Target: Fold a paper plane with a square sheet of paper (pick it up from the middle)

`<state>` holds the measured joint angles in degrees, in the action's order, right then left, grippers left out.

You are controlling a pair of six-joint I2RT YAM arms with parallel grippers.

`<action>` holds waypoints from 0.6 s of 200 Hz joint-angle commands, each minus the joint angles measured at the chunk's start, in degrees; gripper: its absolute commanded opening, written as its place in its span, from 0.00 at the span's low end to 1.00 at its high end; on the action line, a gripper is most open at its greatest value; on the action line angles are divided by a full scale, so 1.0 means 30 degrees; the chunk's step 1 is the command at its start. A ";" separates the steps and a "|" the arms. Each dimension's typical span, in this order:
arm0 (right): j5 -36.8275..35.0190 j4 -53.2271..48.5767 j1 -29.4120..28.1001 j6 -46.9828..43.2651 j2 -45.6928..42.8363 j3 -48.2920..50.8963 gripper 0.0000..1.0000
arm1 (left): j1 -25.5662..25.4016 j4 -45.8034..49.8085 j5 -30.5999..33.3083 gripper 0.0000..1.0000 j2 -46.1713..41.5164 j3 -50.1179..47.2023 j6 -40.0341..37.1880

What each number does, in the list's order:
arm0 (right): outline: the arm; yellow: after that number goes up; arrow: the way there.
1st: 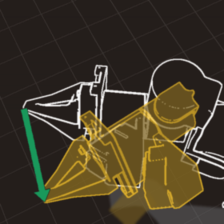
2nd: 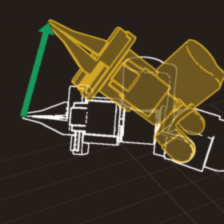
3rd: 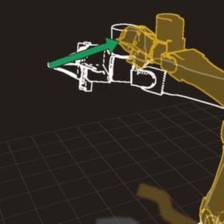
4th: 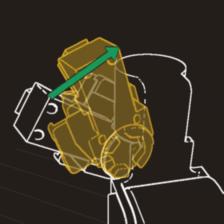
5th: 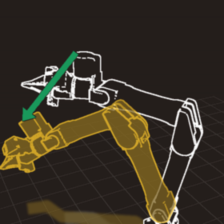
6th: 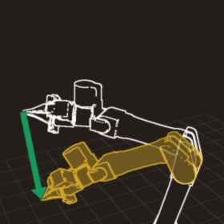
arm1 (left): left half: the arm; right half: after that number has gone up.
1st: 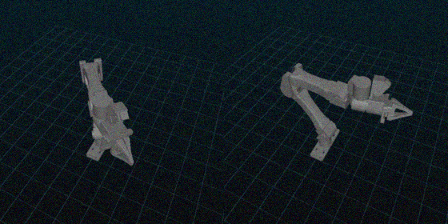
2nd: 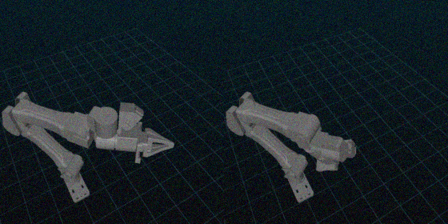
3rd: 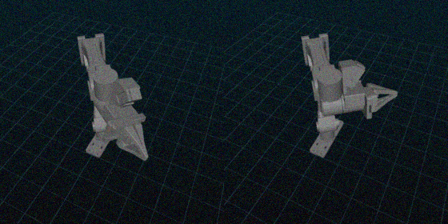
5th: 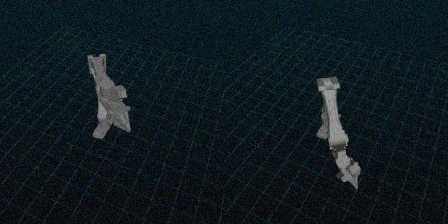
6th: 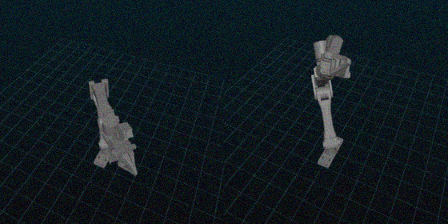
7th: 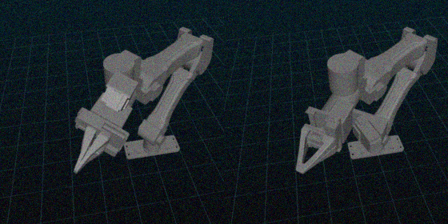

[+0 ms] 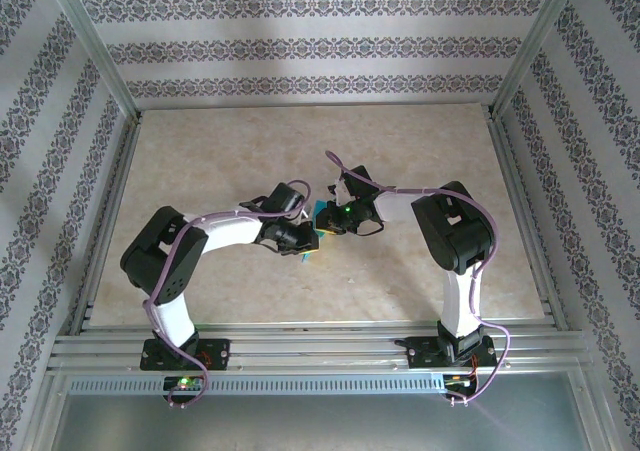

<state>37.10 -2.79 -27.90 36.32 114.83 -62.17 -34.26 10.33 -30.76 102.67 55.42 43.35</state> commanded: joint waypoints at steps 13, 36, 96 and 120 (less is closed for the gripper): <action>-0.3837 -0.2100 0.0013 -0.0211 0.2125 0.0867 0.17 | -0.0207 0.0945 0.0737 0.12 0.0539 0.0307 -0.0418; -0.3899 -0.2175 0.0015 -0.0210 0.2146 0.0879 0.17 | -0.0211 0.1287 0.0984 0.11 0.0578 0.0168 -0.0560; -0.4061 -0.2435 0.0042 -0.0210 0.2237 0.0782 0.17 | -0.0211 0.1852 0.1247 0.09 0.0464 -0.0473 -0.0812; -0.4123 -0.2576 0.0068 -0.0229 0.2301 0.0748 0.17 | -0.0210 0.1968 0.1455 0.09 0.0208 -0.0868 -0.0857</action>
<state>36.93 -3.46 -27.92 36.29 114.96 -62.52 -34.46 11.11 -29.02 103.57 54.98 42.19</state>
